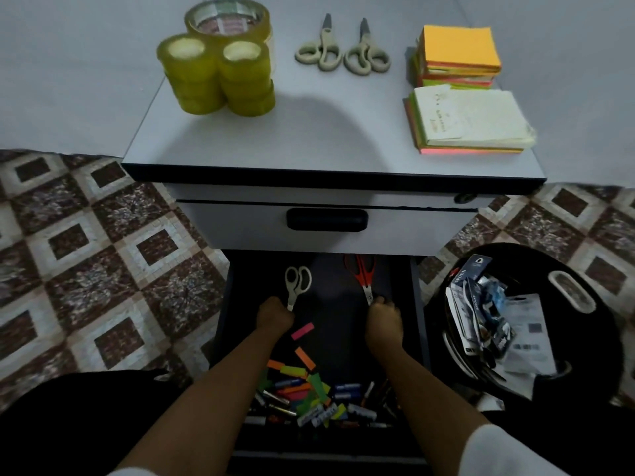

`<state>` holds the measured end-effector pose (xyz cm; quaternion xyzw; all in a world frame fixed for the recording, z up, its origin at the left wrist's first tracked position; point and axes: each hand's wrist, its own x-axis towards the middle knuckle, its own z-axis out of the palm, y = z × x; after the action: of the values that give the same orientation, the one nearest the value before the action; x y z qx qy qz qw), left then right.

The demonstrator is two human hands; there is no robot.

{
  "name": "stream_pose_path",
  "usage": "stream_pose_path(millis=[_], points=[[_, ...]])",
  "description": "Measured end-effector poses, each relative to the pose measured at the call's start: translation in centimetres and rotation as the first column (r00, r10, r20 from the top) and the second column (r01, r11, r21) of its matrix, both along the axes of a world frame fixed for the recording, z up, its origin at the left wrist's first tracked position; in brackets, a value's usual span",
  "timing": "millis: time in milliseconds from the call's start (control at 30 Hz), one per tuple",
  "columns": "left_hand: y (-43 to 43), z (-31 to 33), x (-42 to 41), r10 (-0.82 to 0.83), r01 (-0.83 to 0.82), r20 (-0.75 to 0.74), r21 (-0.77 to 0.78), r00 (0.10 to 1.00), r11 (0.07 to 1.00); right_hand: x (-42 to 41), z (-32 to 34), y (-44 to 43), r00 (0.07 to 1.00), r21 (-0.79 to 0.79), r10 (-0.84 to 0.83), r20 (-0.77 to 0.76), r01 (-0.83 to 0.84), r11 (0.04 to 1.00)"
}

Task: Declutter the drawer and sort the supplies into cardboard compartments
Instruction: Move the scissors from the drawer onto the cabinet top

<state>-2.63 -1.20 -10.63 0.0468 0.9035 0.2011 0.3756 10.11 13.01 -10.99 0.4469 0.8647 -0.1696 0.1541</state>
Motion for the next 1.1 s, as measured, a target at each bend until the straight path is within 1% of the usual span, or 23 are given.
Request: stream_pose_path(millis=[67, 133, 167, 233, 300, 367, 433, 500, 600, 733, 833, 933, 1000, 1100], points=[[-0.5, 0.3, -0.1, -0.011, 0.01, 0.042, 0.019, 0.999, 1.0, 0.2, -0.1, -0.2, 0.996, -0.095, -0.075, -0.047, 0.07, 0.993], [-1.0, 0.7, 0.0, -0.021, 0.019, 0.047, 0.06, 0.999, 0.998, 0.5, 0.2, -0.4, 0.983, -0.203, -0.14, -0.119, 0.114, 0.972], [-1.2, 0.8, 0.2, 0.0, -0.005, 0.042, 0.104, 0.999, 0.995, 0.7, 0.5, -0.5, 0.975, -0.236, -0.158, -0.154, 0.119, 0.964], [-2.0, 1.2, 0.8, 0.146, -0.175, 0.137, 0.234, 0.98, 0.956, 1.3, 0.9, -0.9, 0.969, -0.29, -0.17, -0.179, 0.113, 0.95], [-3.0, 1.9, 1.5, 0.253, -0.34, 0.282, 0.32, 0.925, 0.884, 2.2, 1.3, -1.4, 0.963, -0.342, -0.192, -0.189, 0.119, 0.932], [-4.0, 2.7, 2.3, 0.274, -0.407, 0.367, 0.36, 0.889, 0.839, 3.2, 1.6, -1.7, 0.934, -0.403, -0.249, -0.257, 0.13, 0.906], [-4.6, 3.9, 3.2, 0.269, -0.429, 0.397, 0.395, 0.877, 0.812, 4.2, 2.3, -2.1, 0.897, -0.463, -0.3, -0.326, 0.125, 0.878], [-4.9, 5.1, 4.1, 0.239, -0.409, 0.4, 0.42, 0.885, 0.81, 5.2, 3.2, -2.7, 0.869, -0.514, -0.294, -0.399, 0.053, 0.856], [-5.1, 7.7, 5.3, 0.149, -0.35, 0.408, 0.479, 0.901, 0.805, 6.4, 4.9, -3.6, 0.795, -0.572, -0.307, -0.523, -0.061, 0.818], [-5.3, 11.3, 6.5, 0.047, -0.281, 0.38, 0.591, 0.924, 0.756, 6.9, 8.6, -4.3, 0.7, -0.612, -0.338, -0.629, -0.178, 0.77], [-5.3, 14.4, 6.9, -0.016, -0.202, 0.305, 0.669, 0.952, 0.716, 6.8, 13.0, -4.6, 0.611, -0.535, -0.289, -0.737, -0.266, 0.801], [-5.0, 17.8, 7.0, -0.003, -0.164, 0.219, 0.736, 0.976, 0.657, 6.3, 17.0, -4.5, 0.523, -0.453, -0.249, -0.815, -0.307, 0.837], [-4.6, 20.5, 6.9, 0.015, -0.12, 0.142, 0.77, 0.99, 0.626, 5.7, 19.8, -4.2, 0.496, -0.42, -0.232, -0.837, -0.309, 0.853], [-3.5, 24.8, 5.8, 0.051, -0.098, 0.084, 0.814, 0.995, 0.573, 3.9, 24.1, -3.4, 0.488, -0.392, -0.21, -0.847, -0.306, 0.868]])
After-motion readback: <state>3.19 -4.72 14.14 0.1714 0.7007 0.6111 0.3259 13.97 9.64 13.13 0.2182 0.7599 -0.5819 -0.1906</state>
